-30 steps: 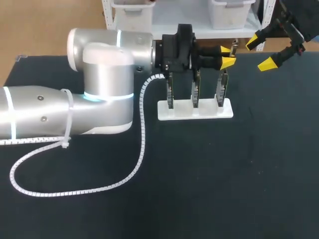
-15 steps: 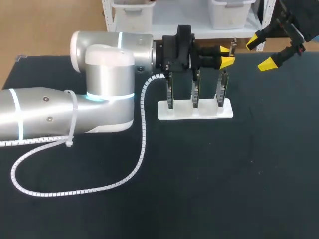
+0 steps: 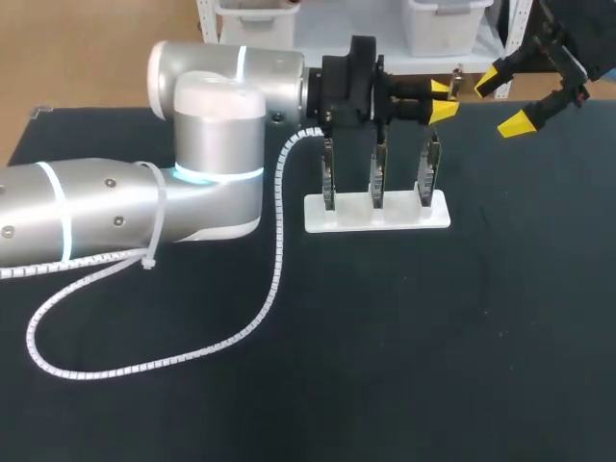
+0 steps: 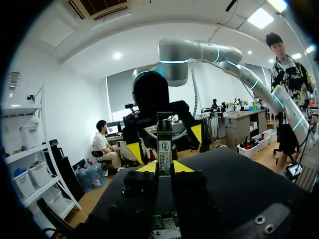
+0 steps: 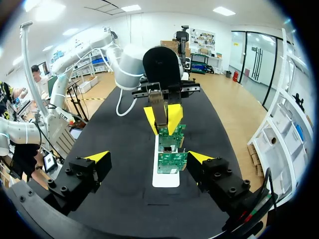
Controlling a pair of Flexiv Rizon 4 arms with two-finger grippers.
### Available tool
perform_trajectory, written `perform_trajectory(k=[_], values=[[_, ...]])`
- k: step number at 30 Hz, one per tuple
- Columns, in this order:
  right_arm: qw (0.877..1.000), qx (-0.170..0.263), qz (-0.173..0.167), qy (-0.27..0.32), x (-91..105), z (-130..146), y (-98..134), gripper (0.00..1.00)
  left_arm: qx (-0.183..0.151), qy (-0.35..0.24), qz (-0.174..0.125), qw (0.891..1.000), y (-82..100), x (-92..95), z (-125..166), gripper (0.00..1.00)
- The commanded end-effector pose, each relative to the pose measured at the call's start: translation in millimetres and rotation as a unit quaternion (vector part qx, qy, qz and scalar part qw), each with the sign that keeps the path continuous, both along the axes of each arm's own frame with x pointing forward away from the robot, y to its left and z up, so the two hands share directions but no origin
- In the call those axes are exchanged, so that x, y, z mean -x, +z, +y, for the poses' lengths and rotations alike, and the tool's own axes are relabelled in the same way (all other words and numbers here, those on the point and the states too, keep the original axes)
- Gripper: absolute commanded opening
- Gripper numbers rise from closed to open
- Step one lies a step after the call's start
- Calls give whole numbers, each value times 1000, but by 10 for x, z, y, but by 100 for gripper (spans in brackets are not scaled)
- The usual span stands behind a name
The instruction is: Pick up the optical module with the left hand, and insert it into the network port with the right hand.
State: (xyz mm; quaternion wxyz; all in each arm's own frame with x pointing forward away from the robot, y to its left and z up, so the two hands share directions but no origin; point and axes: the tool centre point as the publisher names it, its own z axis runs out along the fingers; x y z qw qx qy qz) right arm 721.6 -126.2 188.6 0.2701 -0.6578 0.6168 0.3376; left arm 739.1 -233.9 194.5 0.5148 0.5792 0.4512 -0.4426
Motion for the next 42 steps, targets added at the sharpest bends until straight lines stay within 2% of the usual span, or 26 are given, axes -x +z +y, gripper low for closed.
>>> perform_trajectory(k=[1,21,42], values=[[1000,0,-1,-1,16,0,1,100,-1,8,2,1000,-33,48,-39,0],[1000,0,-1,-1,16,0,1,100,-7,39,15,999,-68,158,65,0],[1000,0,-1,-1,16,0,1,100,-5,46,7,999,-87,-1,49,0]])
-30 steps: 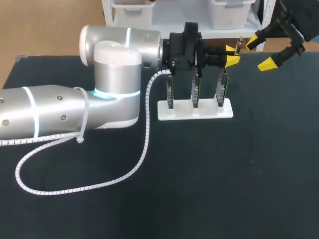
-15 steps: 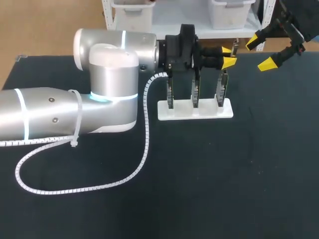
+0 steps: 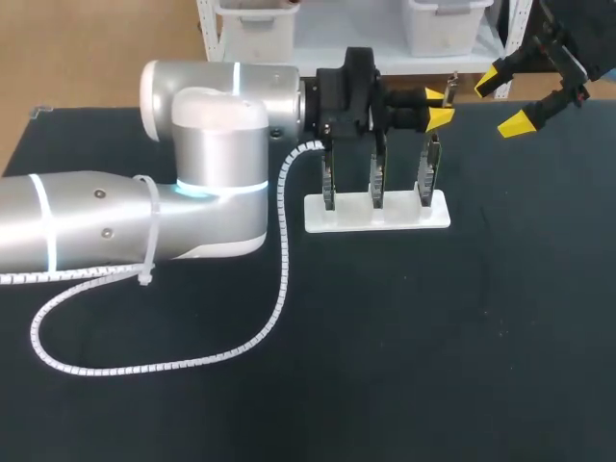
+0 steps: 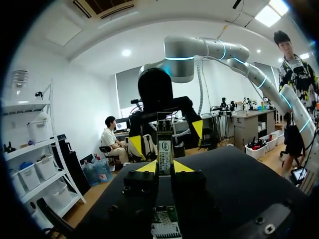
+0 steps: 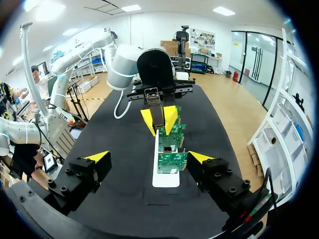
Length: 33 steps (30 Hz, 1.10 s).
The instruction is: Pick up the optical module with the left hand, and insert it into the network port with the right hand.
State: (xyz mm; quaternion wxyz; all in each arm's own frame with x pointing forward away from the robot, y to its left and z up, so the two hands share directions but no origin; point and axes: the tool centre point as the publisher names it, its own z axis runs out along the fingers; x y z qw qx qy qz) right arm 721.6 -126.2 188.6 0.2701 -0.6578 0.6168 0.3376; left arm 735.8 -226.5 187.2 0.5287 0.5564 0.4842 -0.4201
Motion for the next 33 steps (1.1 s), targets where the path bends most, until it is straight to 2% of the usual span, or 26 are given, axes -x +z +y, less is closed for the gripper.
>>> perform_trajectory(k=[1,4,18,27,33], values=[[1000,0,-1,-1,16,0,1,100,0,-1,0,1000,-17,-37,-26,0],[1000,0,-1,-1,16,0,1,100,5,-4,-11,1000,-14,-39,-33,0],[1000,0,-1,-1,16,0,1,100,5,-4,-11,1000,-14,-39,-33,0],[997,-46,-62,14,79,261,392,100,5,-4,-11,1000,-14,-39,-33,0],[995,-65,-78,21,43,436,456,100,5,-4,-11,1000,-14,-39,-33,0]])
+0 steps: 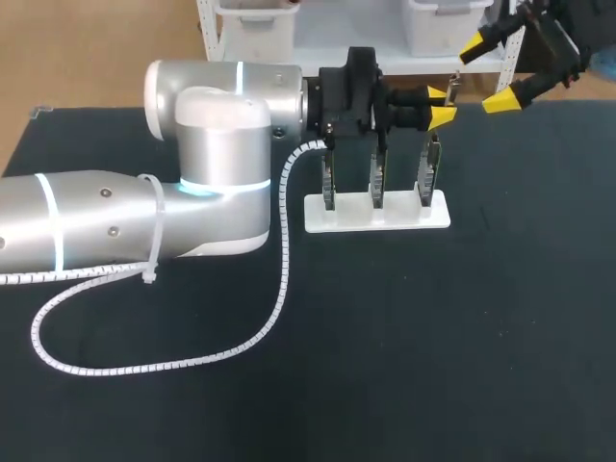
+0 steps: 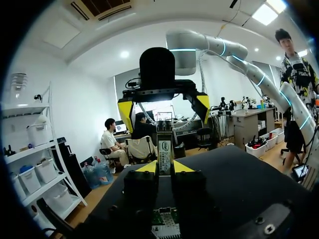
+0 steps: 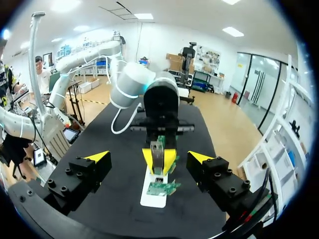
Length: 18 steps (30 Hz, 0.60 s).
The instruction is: Pick up the optical module with the left hand, and insert it into the network port with the right hand.
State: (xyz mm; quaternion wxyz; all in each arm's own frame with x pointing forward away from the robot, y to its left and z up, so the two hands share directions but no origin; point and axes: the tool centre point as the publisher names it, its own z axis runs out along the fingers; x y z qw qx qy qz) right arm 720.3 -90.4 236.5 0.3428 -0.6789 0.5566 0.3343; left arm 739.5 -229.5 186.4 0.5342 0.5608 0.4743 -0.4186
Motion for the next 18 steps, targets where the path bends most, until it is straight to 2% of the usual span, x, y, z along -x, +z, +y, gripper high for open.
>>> perform_trajectory(k=[1,10,18], values=[[1000,-7,-7,-6,24,113,-23,100,1,1,-1,1000,-6,-2,-3,0],[1000,-25,-3,-4,-100,387,-54,100,1,1,-1,1000,-6,-2,-3,0],[999,-24,13,-31,-195,269,-55,100,1,1,-1,1000,-6,-2,-3,0]])
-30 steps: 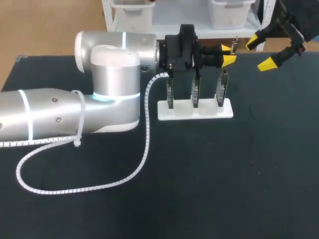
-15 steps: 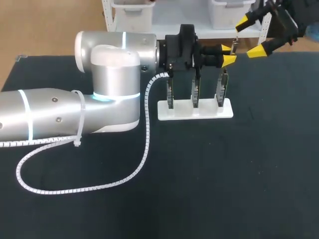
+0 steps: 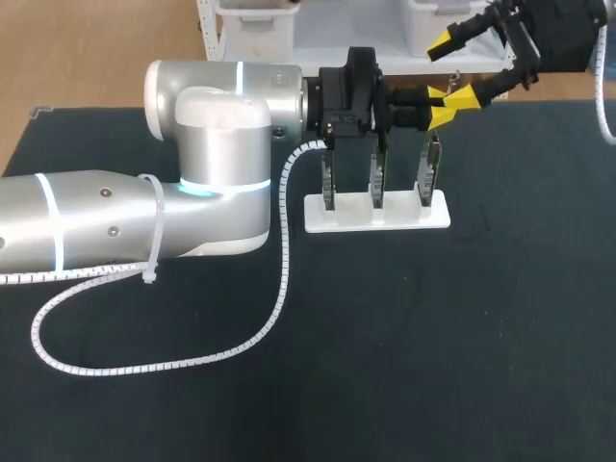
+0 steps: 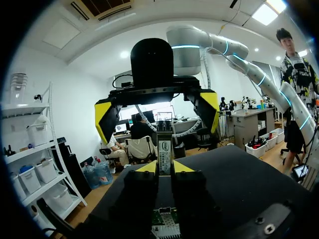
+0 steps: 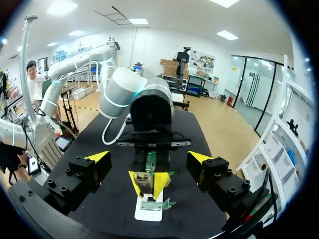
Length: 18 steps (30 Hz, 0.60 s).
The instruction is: Pick up the optical module with the left hand, and insert it into the network port with the right hand.
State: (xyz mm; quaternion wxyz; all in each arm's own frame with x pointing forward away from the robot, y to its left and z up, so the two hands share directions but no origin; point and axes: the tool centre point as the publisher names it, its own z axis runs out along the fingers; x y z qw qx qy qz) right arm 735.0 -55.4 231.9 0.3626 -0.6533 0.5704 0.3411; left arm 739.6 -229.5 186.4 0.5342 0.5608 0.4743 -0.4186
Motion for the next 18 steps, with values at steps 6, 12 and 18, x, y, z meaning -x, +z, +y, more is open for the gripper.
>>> perform_trajectory(k=[6,12,18], values=[[1000,-1,10,-15,-36,-235,-4,100,1,1,-1,1000,-6,-2,-3,0],[1000,-8,13,-17,-35,-210,39,100,1,1,-1,1000,-6,-2,-3,0],[999,-2,32,-15,12,-179,-1,100,1,1,-1,1000,-6,-2,-3,0]])
